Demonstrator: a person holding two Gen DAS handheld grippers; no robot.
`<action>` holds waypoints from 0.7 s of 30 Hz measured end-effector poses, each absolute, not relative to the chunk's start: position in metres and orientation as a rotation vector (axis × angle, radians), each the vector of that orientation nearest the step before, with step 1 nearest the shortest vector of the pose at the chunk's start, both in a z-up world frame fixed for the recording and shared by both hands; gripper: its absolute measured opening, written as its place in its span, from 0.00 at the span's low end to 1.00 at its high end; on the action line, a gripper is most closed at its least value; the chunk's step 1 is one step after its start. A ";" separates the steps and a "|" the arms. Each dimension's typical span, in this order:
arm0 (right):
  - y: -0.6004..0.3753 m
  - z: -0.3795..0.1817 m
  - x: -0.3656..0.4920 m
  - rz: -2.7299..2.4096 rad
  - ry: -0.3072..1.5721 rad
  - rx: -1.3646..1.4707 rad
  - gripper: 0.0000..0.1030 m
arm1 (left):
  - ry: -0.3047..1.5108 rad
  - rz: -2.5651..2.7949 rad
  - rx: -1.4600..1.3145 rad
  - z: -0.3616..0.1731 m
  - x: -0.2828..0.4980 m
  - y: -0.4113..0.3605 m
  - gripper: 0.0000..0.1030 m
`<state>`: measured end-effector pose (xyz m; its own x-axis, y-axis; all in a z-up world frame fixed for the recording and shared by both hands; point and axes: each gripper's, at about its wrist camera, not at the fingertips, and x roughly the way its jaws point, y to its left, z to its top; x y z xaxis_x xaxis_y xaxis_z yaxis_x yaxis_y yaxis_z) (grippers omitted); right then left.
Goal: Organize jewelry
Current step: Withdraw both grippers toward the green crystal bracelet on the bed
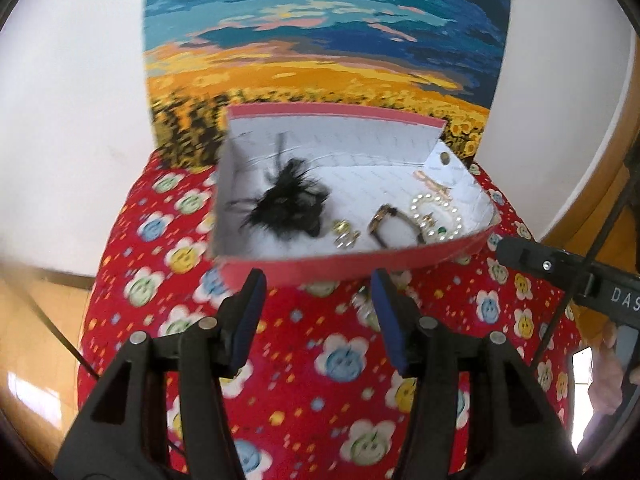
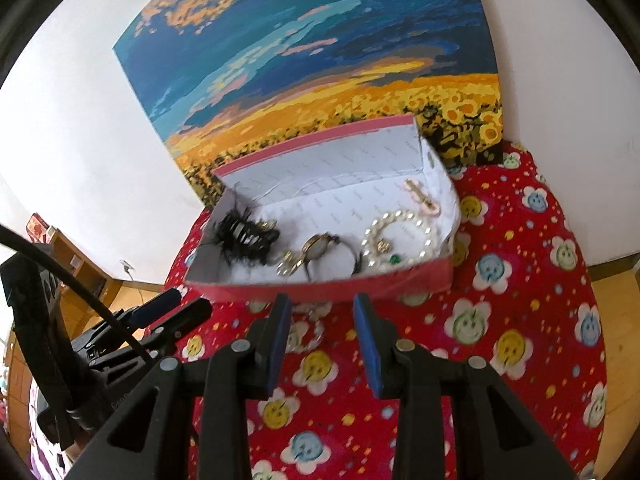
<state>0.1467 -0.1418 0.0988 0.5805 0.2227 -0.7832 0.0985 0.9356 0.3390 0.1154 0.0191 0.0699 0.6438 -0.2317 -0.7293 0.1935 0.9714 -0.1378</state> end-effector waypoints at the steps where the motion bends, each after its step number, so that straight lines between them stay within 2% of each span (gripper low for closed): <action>1: -0.138 0.098 0.143 0.080 0.958 0.367 0.34 | 0.838 -0.235 -0.054 0.068 0.114 0.021 0.46; 21: -0.093 0.038 0.157 0.009 1.077 0.273 0.34 | 0.866 -0.126 -0.093 0.035 0.097 0.063 0.47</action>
<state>0.1571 -0.0932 0.0382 0.4773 0.1401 -0.8675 0.1251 0.9663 0.2249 0.0971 0.0625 0.0353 0.6409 -0.1484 -0.7531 0.0726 0.9885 -0.1330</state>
